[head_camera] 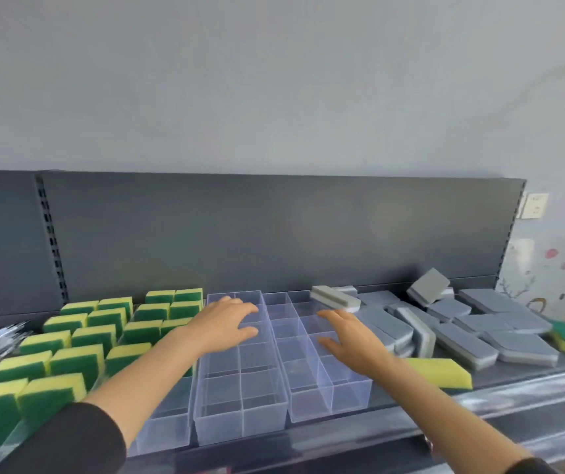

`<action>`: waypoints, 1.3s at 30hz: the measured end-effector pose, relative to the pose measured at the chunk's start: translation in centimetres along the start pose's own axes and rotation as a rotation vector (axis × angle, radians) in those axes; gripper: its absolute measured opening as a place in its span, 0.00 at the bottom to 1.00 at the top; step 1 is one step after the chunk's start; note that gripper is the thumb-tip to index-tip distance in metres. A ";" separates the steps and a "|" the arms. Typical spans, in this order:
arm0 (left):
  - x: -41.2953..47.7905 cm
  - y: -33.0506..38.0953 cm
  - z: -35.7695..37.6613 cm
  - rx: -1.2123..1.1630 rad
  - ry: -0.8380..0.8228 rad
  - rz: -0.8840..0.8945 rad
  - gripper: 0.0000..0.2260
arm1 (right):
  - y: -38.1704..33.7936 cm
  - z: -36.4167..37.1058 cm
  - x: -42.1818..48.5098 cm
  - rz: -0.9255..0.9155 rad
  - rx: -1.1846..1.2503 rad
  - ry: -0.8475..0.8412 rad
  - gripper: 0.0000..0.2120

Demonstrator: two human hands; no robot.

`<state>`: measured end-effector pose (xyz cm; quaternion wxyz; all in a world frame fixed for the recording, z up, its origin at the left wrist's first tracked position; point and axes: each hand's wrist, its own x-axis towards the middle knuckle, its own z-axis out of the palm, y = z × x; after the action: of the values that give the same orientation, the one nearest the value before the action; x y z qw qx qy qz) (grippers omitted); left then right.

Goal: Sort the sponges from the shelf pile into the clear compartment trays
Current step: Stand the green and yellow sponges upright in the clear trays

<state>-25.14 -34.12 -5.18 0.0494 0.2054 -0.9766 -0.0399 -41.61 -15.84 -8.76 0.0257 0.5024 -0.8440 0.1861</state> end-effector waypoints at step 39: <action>13.8 32.6 12.5 0.030 -0.158 0.426 0.22 | 27.2 -8.3 -19.0 0.512 0.063 0.109 0.22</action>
<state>-52.10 -9.29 -13.27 -0.0227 -0.0086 -0.9993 -0.0298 -56.71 14.53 -13.27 0.0076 0.2623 -0.9348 0.2394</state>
